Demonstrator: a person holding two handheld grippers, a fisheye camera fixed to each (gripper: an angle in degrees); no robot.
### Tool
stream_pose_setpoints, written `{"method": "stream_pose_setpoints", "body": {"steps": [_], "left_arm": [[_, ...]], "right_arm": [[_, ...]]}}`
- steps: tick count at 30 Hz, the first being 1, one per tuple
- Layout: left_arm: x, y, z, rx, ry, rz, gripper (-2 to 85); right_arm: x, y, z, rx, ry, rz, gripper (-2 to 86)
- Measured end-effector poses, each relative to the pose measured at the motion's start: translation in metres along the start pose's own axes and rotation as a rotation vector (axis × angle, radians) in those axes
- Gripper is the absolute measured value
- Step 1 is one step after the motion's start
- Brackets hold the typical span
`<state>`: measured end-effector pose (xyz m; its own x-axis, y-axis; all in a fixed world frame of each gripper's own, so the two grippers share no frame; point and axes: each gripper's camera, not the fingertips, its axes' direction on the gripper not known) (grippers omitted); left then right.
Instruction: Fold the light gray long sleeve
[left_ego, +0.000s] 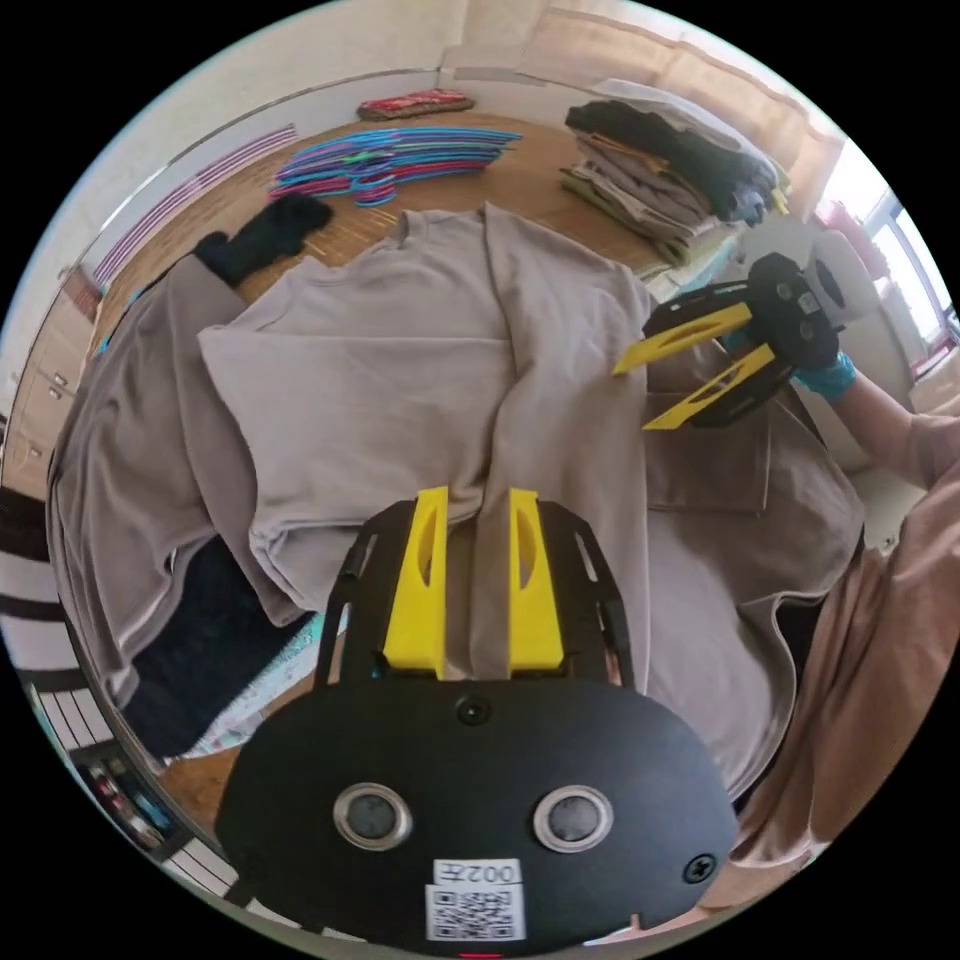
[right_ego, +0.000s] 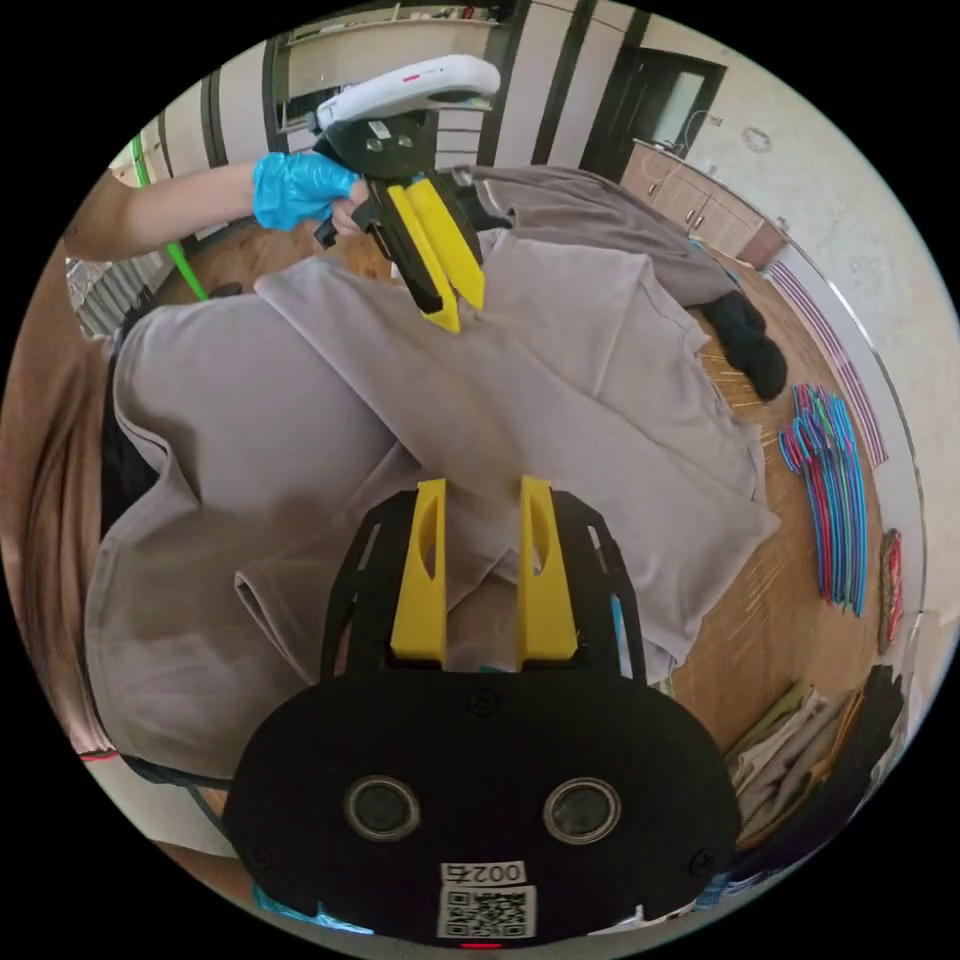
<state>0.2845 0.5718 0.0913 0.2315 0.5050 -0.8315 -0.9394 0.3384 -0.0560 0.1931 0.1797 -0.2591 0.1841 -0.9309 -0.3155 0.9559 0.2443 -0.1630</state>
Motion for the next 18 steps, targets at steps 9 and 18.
{"method": "stream_pose_setpoints", "body": {"steps": [9, 18], "left_arm": [[0.009, 0.047, -0.052, 0.126, -0.12, -0.112, -0.8], [0.001, 0.097, -0.071, 0.076, -0.049, -0.148, 2.9]], "right_arm": [[-0.049, -0.021, -0.007, 0.038, 0.134, 0.032, 0.7], [-0.08, -0.038, -0.001, -0.023, 0.032, 0.009, 6.5]]}}
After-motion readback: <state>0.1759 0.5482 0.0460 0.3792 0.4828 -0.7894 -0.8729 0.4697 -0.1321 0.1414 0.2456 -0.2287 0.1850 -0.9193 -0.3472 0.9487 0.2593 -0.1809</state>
